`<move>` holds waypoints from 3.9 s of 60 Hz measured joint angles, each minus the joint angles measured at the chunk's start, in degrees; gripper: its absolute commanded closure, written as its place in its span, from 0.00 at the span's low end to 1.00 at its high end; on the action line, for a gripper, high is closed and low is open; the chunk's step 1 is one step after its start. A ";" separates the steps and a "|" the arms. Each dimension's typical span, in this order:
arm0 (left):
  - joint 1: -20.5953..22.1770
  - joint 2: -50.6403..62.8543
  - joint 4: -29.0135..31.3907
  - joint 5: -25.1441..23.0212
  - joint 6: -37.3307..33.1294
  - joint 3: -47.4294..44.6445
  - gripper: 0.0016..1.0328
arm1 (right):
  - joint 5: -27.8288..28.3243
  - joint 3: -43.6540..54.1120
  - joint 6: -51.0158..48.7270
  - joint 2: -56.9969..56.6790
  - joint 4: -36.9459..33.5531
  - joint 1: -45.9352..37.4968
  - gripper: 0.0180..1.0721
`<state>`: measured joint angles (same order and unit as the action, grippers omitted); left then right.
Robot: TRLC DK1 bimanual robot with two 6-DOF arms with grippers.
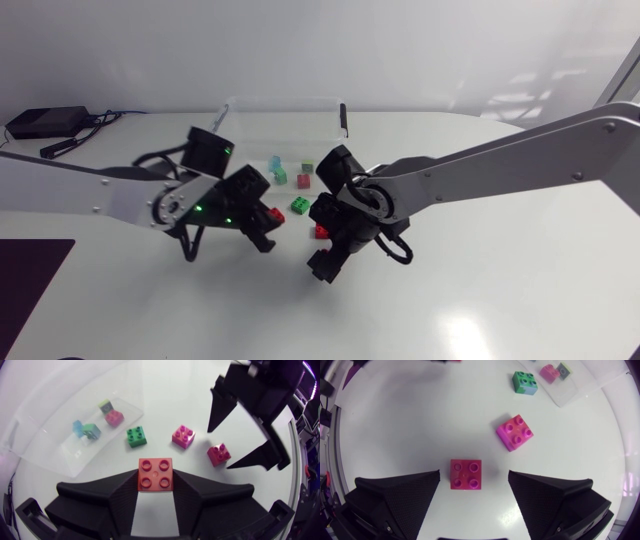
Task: Place the duplo bricks in the container
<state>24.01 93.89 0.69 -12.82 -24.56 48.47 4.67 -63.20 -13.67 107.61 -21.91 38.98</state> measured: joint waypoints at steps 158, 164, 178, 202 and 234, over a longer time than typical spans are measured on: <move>0.50 5.01 -7.85 2.80 5.62 1.68 0.04 | -3.41 -49.64 1.95 11.28 -15.47 -10.99 0.05; 0.85 9.68 -10.21 2.80 6.82 3.65 0.04 | -2.82 -41.07 1.95 4.31 -13.33 -10.99 0.05; 2.03 17.35 -15.41 2.84 9.33 6.99 0.05 | -1.20 -21.33 1.92 -13.03 -7.87 -11.72 0.05; 2.80 23.54 -20.41 6.71 12.68 8.98 0.06 | 1.95 3.34 1.68 -21.44 0.87 -10.05 0.05; 2.75 27.58 -24.04 6.91 14.08 12.15 0.84 | 8.24 9.73 -9.40 -12.13 8.87 -7.54 0.05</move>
<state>26.76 121.47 -23.35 -5.91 -10.48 60.62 12.91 -53.47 -23.07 95.48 -13.04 31.44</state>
